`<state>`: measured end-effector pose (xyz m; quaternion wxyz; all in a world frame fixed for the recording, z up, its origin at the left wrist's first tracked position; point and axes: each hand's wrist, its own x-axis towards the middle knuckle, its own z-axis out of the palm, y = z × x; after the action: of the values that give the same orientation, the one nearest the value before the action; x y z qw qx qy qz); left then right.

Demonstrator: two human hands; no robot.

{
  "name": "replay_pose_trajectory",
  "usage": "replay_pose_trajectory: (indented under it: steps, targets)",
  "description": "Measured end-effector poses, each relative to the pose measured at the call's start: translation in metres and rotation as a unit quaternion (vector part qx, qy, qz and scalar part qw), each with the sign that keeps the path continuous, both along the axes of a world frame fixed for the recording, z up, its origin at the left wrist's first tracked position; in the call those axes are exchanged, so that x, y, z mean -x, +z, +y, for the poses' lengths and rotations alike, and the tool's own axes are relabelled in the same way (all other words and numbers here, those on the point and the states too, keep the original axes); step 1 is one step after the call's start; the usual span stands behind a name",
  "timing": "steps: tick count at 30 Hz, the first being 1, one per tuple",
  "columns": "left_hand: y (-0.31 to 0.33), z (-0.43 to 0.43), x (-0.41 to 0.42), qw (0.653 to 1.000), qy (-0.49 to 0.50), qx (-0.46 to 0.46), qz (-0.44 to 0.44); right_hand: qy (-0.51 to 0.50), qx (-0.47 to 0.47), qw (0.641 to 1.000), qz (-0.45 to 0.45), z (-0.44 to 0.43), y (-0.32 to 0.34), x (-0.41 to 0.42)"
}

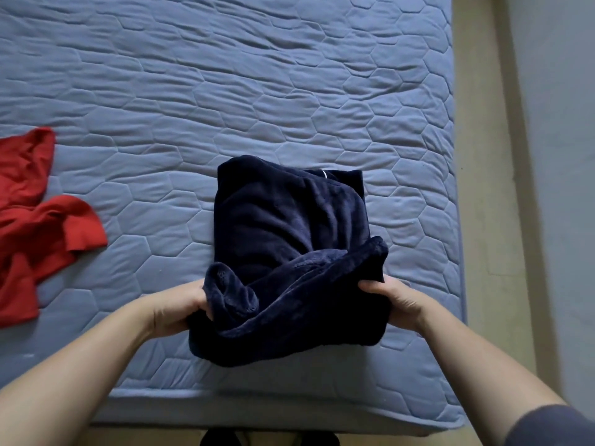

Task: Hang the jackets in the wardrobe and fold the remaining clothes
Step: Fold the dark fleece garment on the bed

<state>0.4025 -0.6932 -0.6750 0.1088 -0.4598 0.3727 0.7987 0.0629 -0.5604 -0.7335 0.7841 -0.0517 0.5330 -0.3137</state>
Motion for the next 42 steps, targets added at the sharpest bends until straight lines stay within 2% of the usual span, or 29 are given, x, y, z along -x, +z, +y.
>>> replay_pose_trajectory:
  steps: [4, 8, 12, 18, 22, 24, 25, 27, 29, 31, 33, 34, 36, 37, 39, 42]
  targets:
    - [0.003, 0.012, -0.016, 0.999, -0.017, 0.048, -0.016, 0.008, 0.021, 0.999, 0.039, 0.021, 0.008, -0.004]
    - [0.015, 0.033, -0.032, 0.99, -0.016, 0.14, -0.028, 0.08, 0.114, 0.977, 0.164, 0.041, 0.024, -0.012]
    - [0.025, 0.052, -0.03, 0.979, -0.078, 0.186, -0.041, 0.036, 0.151, 0.96, 0.232, 0.052, 0.036, -0.023]
    - [0.027, 0.061, -0.023, 0.973, -0.059, 0.215, -0.06, 0.086, 0.111, 0.973, 0.185, 0.053, 0.043, -0.012]
    - [0.019, 0.055, -0.022, 0.979, -0.078, 0.169, -0.082, 0.072, 0.113, 0.986, 0.104, 0.047, 0.044, -0.014]
    - [0.019, 0.05, -0.021, 0.976, -0.136, 0.143, -0.093, 0.132, 0.089, 0.983, 0.086, 0.049, 0.041, -0.018]
    - [0.019, 0.048, -0.021, 0.971, -0.166, 0.139, -0.101, 0.195, 0.066, 0.975, 0.085, 0.05, 0.04, -0.02]
    - [0.014, 0.045, -0.022, 0.958, -0.216, 0.145, -0.124, 0.355, -0.002, 0.931, 0.084, 0.05, 0.038, -0.015]
    - [0.006, 0.042, -0.02, 0.947, -0.248, 0.152, -0.133, 0.43, -0.069, 0.895, 0.099, 0.042, 0.036, -0.005]
    - [-0.003, 0.039, -0.013, 0.942, -0.262, 0.16, -0.136, 0.388, -0.074, 0.907, 0.142, 0.024, 0.036, 0.003]
    - [-0.013, 0.036, -0.005, 0.942, -0.259, 0.163, -0.141, 0.244, -0.051, 0.94, 0.234, 0.001, 0.031, 0.006]
    - [-0.018, 0.034, -0.001, 0.941, -0.259, 0.165, -0.141, 0.157, -0.036, 0.941, 0.299, -0.013, 0.028, 0.006]
    - [-0.027, 0.03, 0.003, 0.939, -0.271, 0.162, -0.137, 0.037, -0.014, 0.915, 0.401, -0.044, 0.018, 0.008]
    - [-0.031, 0.029, 0.003, 0.939, -0.277, 0.156, -0.133, 0.007, -0.006, 0.908, 0.418, -0.059, 0.013, 0.008]
    - [-0.038, 0.025, 0.002, 0.94, -0.282, 0.144, -0.125, -0.026, -0.009, 0.919, 0.393, -0.089, 0.005, 0.006]
    - [-0.046, 0.019, -0.004, 0.949, -0.266, 0.122, -0.116, -0.008, -0.05, 0.927, 0.372, -0.121, -0.003, 0.002]
